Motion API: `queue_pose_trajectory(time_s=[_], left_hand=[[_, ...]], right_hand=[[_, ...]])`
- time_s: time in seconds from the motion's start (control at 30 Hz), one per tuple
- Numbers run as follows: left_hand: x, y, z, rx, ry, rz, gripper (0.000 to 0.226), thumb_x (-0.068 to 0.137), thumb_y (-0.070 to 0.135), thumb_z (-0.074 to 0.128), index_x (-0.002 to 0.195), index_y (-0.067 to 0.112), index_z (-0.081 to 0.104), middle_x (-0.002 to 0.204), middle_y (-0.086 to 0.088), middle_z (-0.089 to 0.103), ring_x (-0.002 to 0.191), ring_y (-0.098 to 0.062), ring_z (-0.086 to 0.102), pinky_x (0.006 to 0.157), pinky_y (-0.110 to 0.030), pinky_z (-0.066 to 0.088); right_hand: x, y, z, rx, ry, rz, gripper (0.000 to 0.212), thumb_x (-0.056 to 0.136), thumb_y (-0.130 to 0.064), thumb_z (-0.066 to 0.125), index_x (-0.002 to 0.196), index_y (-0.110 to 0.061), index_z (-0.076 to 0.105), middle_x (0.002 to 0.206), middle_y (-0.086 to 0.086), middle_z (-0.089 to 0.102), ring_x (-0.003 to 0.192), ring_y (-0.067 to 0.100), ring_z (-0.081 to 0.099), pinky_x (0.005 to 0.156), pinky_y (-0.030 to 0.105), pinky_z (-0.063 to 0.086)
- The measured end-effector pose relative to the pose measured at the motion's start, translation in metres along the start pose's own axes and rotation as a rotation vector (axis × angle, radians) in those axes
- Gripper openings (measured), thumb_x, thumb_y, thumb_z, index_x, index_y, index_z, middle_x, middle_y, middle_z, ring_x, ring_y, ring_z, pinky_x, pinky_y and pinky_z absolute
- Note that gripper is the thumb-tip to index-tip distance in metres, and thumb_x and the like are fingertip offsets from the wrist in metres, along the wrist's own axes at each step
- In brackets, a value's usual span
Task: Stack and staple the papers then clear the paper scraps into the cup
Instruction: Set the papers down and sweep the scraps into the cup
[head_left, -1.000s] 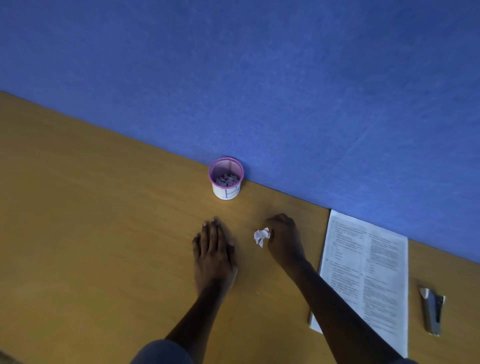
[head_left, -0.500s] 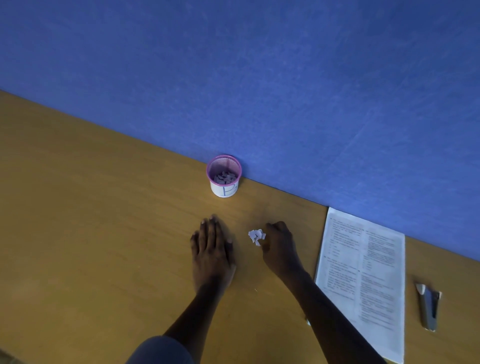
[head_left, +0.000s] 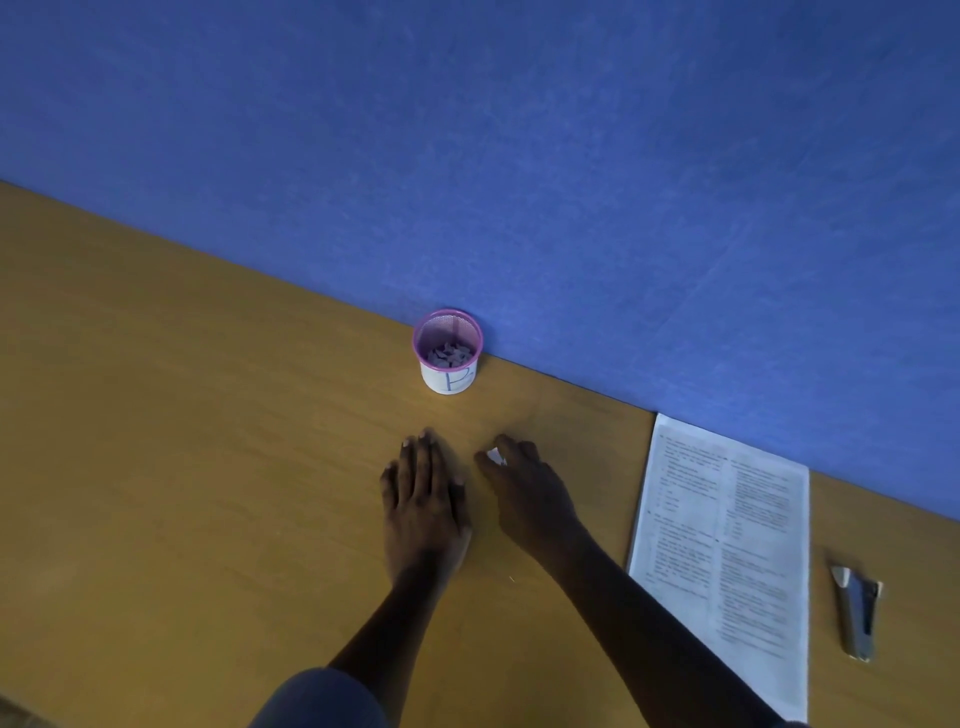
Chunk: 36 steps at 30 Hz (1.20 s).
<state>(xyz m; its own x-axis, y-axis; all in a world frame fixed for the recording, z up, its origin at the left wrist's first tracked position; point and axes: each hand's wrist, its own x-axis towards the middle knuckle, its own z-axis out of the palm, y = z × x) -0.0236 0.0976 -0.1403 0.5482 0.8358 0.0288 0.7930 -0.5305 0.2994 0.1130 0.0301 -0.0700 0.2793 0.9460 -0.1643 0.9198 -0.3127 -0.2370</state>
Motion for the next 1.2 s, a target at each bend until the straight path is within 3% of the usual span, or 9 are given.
queue_pose_trajectory(time_s=[0.23, 0.63, 0.73, 0.8, 0.9, 1.0, 1.1, 1.2], left_hand=[[0.001, 0.000, 0.001, 0.008, -0.005, -0.008, 0.061, 0.105, 0.030, 0.039, 0.159, 0.004, 0.034, 0.168, -0.013, 0.034, 0.157, -0.031, 0.032, 0.124, -0.053, 0.027], [0.000, 0.000, 0.001, 0.007, -0.002, -0.009, 0.060, 0.106, 0.031, 0.033, 0.160, 0.004, 0.032, 0.170, -0.012, 0.031, 0.158, -0.031, 0.029, 0.125, -0.052, 0.025], [0.000, 0.001, 0.001, 0.004, -0.004, -0.013, 0.060, 0.106, 0.030, 0.035, 0.160, 0.003, 0.033, 0.170, -0.012, 0.031, 0.158, -0.031, 0.029, 0.126, -0.052, 0.025], [0.001, 0.002, 0.001, -0.006, 0.003, -0.016, 0.060, 0.105, 0.029, 0.038, 0.159, 0.003, 0.034, 0.169, -0.012, 0.032, 0.157, -0.031, 0.030, 0.125, -0.052, 0.026], [0.000, 0.001, 0.001, -0.016, 0.021, -0.014, 0.059, 0.105, 0.028, 0.038, 0.158, 0.003, 0.036, 0.168, -0.012, 0.034, 0.156, -0.031, 0.032, 0.125, -0.053, 0.027], [0.000, 0.002, -0.001, -0.019, 0.022, -0.009, 0.059, 0.105, 0.028, 0.039, 0.159, 0.004, 0.036, 0.168, -0.012, 0.034, 0.156, -0.031, 0.032, 0.124, -0.053, 0.028], [0.000, 0.002, -0.001, -0.024, 0.024, -0.009, 0.060, 0.105, 0.028, 0.041, 0.159, 0.004, 0.035, 0.167, -0.013, 0.036, 0.156, -0.031, 0.033, 0.124, -0.052, 0.029], [0.000, 0.002, -0.001, -0.018, 0.018, -0.013, 0.059, 0.105, 0.029, 0.037, 0.158, 0.003, 0.036, 0.168, -0.012, 0.035, 0.156, -0.030, 0.033, 0.124, -0.051, 0.028]], right_hand=[[-0.005, 0.003, 0.007, -0.046, 0.071, -0.021, 0.023, 0.096, -0.010, 0.063, 0.118, -0.006, 0.069, 0.121, 0.014, 0.067, 0.109, 0.026, 0.064, 0.078, 0.032, 0.061], [0.011, 0.022, 0.014, 0.172, 0.138, -0.013, 0.015, 0.098, -0.013, 0.062, 0.101, -0.006, 0.075, 0.100, 0.008, 0.070, 0.092, 0.019, 0.065, 0.075, 0.023, 0.051], [0.018, 0.033, 0.004, 0.441, 0.267, 0.118, 0.010, 0.089, -0.006, 0.073, 0.082, -0.007, 0.081, 0.080, 0.004, 0.078, 0.071, 0.009, 0.071, 0.067, 0.020, 0.057], [0.018, 0.040, -0.006, 0.715, 0.353, 0.278, 0.007, 0.085, -0.007, 0.079, 0.085, -0.012, 0.084, 0.081, -0.001, 0.081, 0.073, 0.003, 0.074, 0.072, 0.015, 0.057], [0.026, 0.039, -0.030, 1.355, 0.276, 0.535, 0.013, 0.084, -0.004, 0.081, 0.094, -0.012, 0.084, 0.091, 0.003, 0.082, 0.091, 0.015, 0.077, 0.084, 0.028, 0.060], [0.047, 0.024, -0.060, 1.732, 0.338, 0.523, 0.014, 0.084, 0.009, 0.076, 0.087, -0.005, 0.080, 0.090, 0.014, 0.078, 0.096, 0.028, 0.072, 0.092, 0.036, 0.061], [0.073, 0.008, -0.083, 1.609, 0.412, 0.395, 0.017, 0.083, 0.002, 0.079, 0.081, -0.015, 0.084, 0.091, 0.015, 0.079, 0.091, 0.025, 0.073, 0.090, 0.041, 0.061], [0.103, -0.002, -0.091, 1.079, 0.531, 0.273, 0.006, 0.083, -0.013, 0.079, 0.085, -0.016, 0.084, 0.084, 0.002, 0.081, 0.082, 0.014, 0.076, 0.074, 0.033, 0.060]])
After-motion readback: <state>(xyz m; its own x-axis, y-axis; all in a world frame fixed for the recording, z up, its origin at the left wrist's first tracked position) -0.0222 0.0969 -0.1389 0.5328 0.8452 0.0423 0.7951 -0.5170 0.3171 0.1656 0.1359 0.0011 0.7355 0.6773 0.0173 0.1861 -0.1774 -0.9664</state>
